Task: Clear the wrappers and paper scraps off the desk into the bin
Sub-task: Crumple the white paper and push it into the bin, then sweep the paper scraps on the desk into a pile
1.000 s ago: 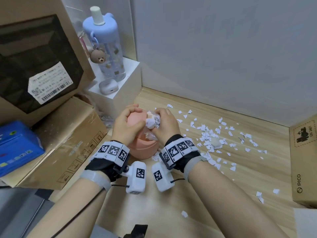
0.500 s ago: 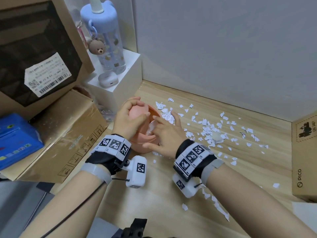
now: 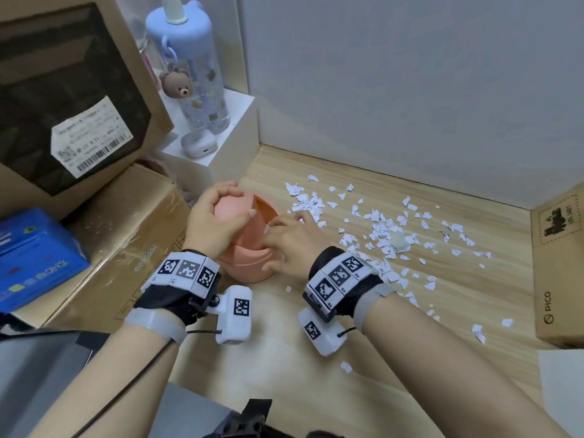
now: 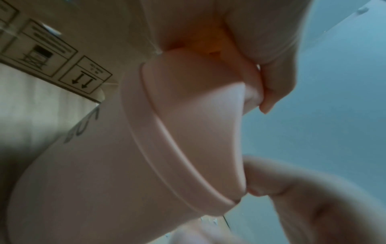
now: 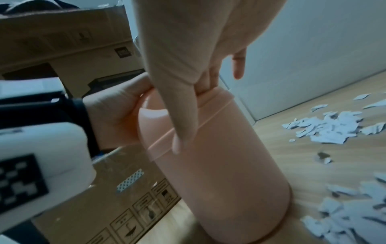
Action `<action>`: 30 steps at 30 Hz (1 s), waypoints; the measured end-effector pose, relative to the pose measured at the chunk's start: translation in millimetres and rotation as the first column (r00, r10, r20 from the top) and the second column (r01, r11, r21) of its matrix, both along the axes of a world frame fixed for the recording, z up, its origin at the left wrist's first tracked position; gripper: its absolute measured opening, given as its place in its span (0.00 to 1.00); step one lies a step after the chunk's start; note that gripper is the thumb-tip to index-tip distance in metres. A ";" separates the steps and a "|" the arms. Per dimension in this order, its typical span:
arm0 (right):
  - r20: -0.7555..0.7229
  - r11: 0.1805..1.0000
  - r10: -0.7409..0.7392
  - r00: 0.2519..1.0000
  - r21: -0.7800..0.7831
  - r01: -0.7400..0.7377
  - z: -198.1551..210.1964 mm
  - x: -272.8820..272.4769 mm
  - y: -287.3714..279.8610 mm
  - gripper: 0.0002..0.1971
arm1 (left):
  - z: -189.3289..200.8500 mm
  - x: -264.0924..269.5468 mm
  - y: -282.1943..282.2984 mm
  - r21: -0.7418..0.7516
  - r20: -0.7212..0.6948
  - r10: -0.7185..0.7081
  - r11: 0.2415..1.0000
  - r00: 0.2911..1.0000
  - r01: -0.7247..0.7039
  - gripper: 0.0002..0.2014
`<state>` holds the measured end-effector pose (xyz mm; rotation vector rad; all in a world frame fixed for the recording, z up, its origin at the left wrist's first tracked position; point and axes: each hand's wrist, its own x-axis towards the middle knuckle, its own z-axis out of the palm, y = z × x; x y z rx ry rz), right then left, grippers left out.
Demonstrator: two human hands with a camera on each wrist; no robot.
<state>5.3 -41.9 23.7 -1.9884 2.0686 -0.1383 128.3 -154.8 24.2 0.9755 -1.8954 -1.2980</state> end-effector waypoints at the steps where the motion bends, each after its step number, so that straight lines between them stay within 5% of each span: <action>1: -0.027 0.999 0.008 1.000 0.050 -0.007 -2.7 6.1 -1.7 0.18 | 0.0 2.1 1.1 -0.004 0.005 -0.018 1.000 1.000 0.018 0.15; 7: -0.074 0.984 -0.013 0.997 0.178 0.026 -2.1 21.1 -25.4 0.20 | 3.9 13.2 -2.8 -0.042 0.062 0.011 0.999 0.998 -0.008 0.14; 10: 0.291 0.981 -0.074 0.954 -0.151 0.123 1.3 21.4 -15.1 0.06 | 5.9 21.7 -8.4 -0.161 0.126 0.095 0.984 0.988 -0.074 0.14; 13: 0.563 0.795 -0.235 0.793 -0.357 0.490 -1.4 12.3 7.8 0.07 | 10.4 30.0 -9.4 -0.207 0.153 0.199 0.964 0.968 -0.166 0.12; 17: 0.747 0.491 -0.517 0.418 -0.141 0.860 -28.4 -29.2 53.0 0.11 | 19.2 35.6 -10.4 -0.273 0.249 0.259 0.943 0.933 -0.188 0.10; 21: 0.695 0.245 -0.688 0.208 -0.047 0.968 -55.3 -58.9 117.8 0.11 | 31.0 19.3 -5.0 -0.434 0.255 0.327 0.880 0.910 -0.195 0.12; 25: 0.608 0.018 -0.794 -0.018 0.053 0.998 -79.1 -80.2 184.3 0.17 | 24.4 -26.6 37.1 -0.460 0.008 -0.038 0.887 0.999 0.038 0.11; 28: 0.540 -0.094 -0.831 -0.136 0.104 0.990 -97.1 -92.9 236.7 0.28 | -19.7 -48.8 68.5 -0.186 0.082 -0.262 0.944 0.962 0.273 0.16; 30: 0.499 -0.140 -0.849 -0.173 0.104 0.985 -105.3 -105.0 267.8 0.34 | -62.5 -49.3 74.3 0.026 0.201 -0.274 0.961 0.940 0.274 0.21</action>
